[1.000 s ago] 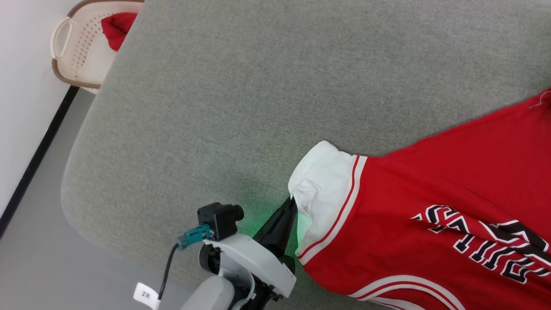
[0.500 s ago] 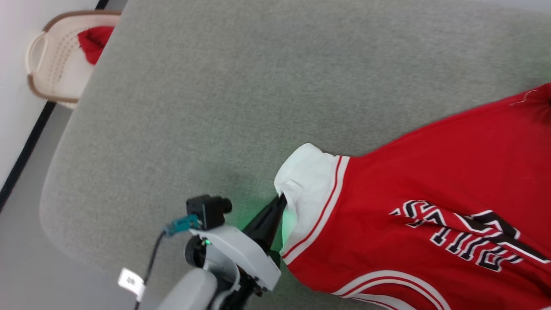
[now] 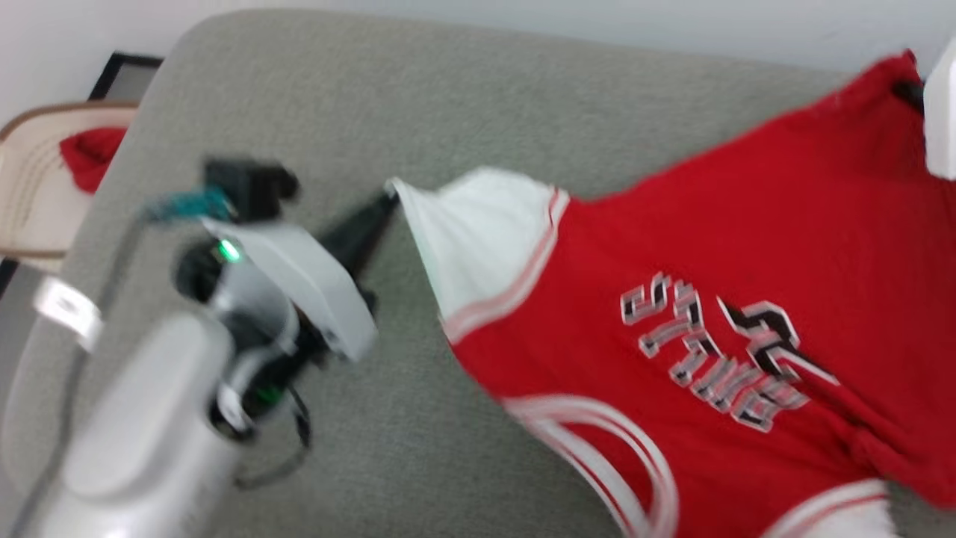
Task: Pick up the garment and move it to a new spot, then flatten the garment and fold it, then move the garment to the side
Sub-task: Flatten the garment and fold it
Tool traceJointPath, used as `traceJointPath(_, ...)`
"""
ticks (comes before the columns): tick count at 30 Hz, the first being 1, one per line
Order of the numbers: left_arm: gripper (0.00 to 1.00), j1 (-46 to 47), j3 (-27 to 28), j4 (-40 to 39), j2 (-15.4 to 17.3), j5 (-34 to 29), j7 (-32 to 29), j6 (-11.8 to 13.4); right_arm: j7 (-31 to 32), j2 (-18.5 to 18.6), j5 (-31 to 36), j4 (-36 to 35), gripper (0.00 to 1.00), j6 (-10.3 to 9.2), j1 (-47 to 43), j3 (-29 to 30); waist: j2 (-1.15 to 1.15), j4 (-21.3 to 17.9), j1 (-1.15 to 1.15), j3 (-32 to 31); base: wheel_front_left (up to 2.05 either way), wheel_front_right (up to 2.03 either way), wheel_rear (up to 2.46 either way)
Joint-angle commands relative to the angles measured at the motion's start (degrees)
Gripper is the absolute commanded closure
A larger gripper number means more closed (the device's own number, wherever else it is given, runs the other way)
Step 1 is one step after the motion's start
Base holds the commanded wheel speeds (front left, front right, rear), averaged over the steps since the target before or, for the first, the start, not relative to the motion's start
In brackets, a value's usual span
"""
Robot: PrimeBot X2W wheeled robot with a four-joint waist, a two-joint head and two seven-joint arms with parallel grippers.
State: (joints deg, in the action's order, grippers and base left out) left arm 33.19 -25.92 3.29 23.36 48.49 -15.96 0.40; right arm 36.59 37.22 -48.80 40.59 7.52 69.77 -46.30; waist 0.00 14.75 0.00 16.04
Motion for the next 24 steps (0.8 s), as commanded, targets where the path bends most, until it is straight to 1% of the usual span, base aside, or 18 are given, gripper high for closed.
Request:
traceJointPath(1, 1.00, 2.91, 1.11, -0.02, 1.37, 0.24, -1.39, 0.07, -1.96, -1.04, -1.56, -0.54, 1.00, -0.06, 0.91, 1.26, 0.00, -3.76, 0.00, -3.51, 0.00, 0.00, 0.00)
traceJointPath(3, 1.00, 6.46, 1.85, 0.57, 2.58, 0.16, -3.36, 0.06, -3.92, -1.67, -2.49, -0.45, 1.00, -0.07, 1.44, 2.31, 0.00, -4.97, 0.00, -4.51, 0.00, 0.00, 0.00)
traceJointPath(5, 1.00, 10.42, 2.50, 1.37, 3.80, -0.40, -4.80, -0.33, -5.53, -1.91, -1.71, -0.14, 1.00, -0.07, 2.45, 2.47, 0.00, -6.13, 0.00, -5.39, 0.00, 0.00, 0.00)
traceJointPath(9, 1.00, 18.76, 3.25, 4.92, 5.03, -1.85, -6.11, -1.22, -9.37, -3.21, 0.91, 0.55, 1.00, -0.06, 5.01, 2.63, 0.00, -8.30, 0.00, -7.01, 0.00, 0.00, 0.00)
traceJointPath(12, 1.00, 24.64, 3.25, 9.14, 5.00, -2.98, -6.59, -1.78, -11.78, -4.57, 3.05, 1.83, 1.00, -0.06, 6.81, 3.03, 0.00, -9.71, 0.00, -8.22, 0.00, 0.00, 0.00)
traceJointPath(17, 1.00, 33.58, 2.66, 17.06, 3.92, -4.88, -6.89, -2.49, -14.23, -6.94, 6.09, 4.54, 1.00, -0.06, 10.08, 3.98, 0.00, -11.61, 0.00, -10.07, 0.00, 0.00, 0.00)
traceJointPath(24, 1.00, 45.04, 2.43, 29.05, 1.44, -7.65, -3.37, -2.80, -20.99, -10.60, 11.53, 10.37, 1.00, -0.06, 14.69, 7.22, 0.00, -13.22, 0.00, -11.49, 0.00, 0.00, 0.00)
